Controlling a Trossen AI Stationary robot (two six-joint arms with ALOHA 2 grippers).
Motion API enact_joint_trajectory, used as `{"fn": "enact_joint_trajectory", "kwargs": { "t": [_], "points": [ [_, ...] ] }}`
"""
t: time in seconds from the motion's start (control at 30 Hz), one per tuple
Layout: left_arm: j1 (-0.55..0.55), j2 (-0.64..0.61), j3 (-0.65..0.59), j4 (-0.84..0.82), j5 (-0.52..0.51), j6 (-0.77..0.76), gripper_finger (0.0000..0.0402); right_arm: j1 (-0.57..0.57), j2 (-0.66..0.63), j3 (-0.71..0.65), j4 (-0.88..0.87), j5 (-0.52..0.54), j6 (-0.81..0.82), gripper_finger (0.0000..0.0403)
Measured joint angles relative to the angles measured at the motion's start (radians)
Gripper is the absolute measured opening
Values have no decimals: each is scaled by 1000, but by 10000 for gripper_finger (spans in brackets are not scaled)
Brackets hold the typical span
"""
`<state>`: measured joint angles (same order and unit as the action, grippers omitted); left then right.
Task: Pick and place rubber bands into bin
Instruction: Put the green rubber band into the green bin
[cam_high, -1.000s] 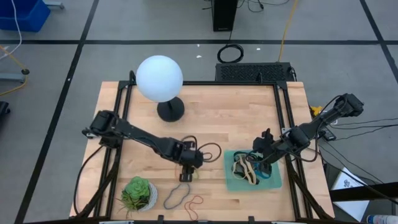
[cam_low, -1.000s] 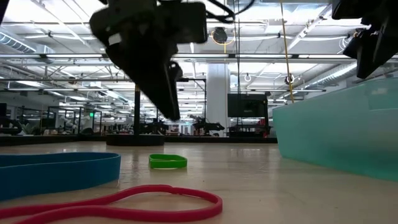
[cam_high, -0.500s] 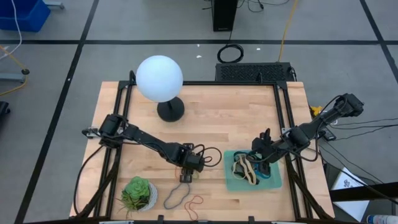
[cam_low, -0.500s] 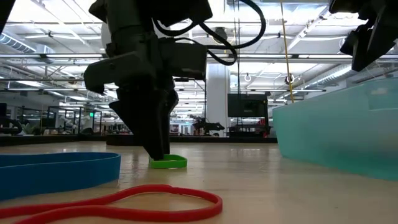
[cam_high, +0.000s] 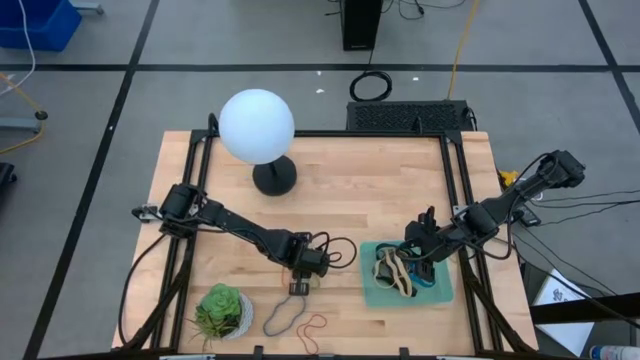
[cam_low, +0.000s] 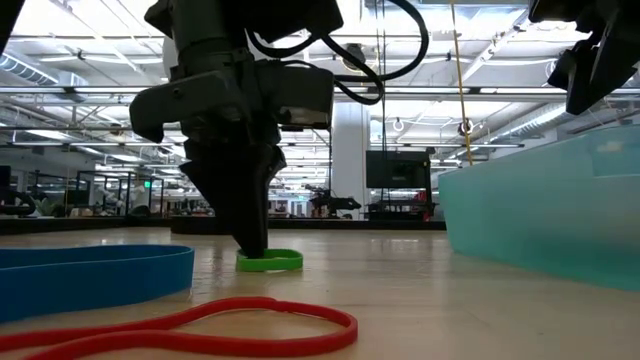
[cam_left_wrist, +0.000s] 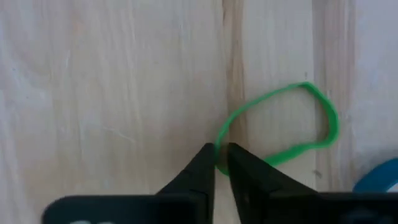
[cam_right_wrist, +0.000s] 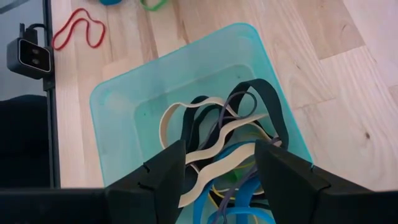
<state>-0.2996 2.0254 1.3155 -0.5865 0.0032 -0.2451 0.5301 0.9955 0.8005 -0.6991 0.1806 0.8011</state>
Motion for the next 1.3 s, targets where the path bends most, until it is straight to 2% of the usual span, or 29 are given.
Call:
{"fn": "enact_joint_trajectory", "kwargs": {
  "t": [0.13, 0.33, 0.47, 0.7, 1.0, 1.17, 1.3],
  "points": [
    [0, 1, -1, -2, 8, -3, 10, 0, 0, 0, 0, 0, -1, 186],
    [6, -35, -6, -23, 67, -1, 7, 0, 0, 0, 0, 0, -4, 185],
    [9, -109, -6, -35, 106, 1, 5, 0, -1, 0, 0, -1, -5, 185],
    [14, -275, -6, -37, 78, 34, 4, 0, -25, 0, 64, -27, -19, 185],
    [15, -468, -5, 107, -29, 105, 3, 0, -39, 0, 352, -1, -342, 185],
    [17, -489, -4, 252, -65, 190, 3, 0, -37, 0, 493, 12, -557, 185],
    [24, -486, -4, 307, -65, 256, 6, 0, -16, 0, 585, 90, -673, 185]
  ]
}}
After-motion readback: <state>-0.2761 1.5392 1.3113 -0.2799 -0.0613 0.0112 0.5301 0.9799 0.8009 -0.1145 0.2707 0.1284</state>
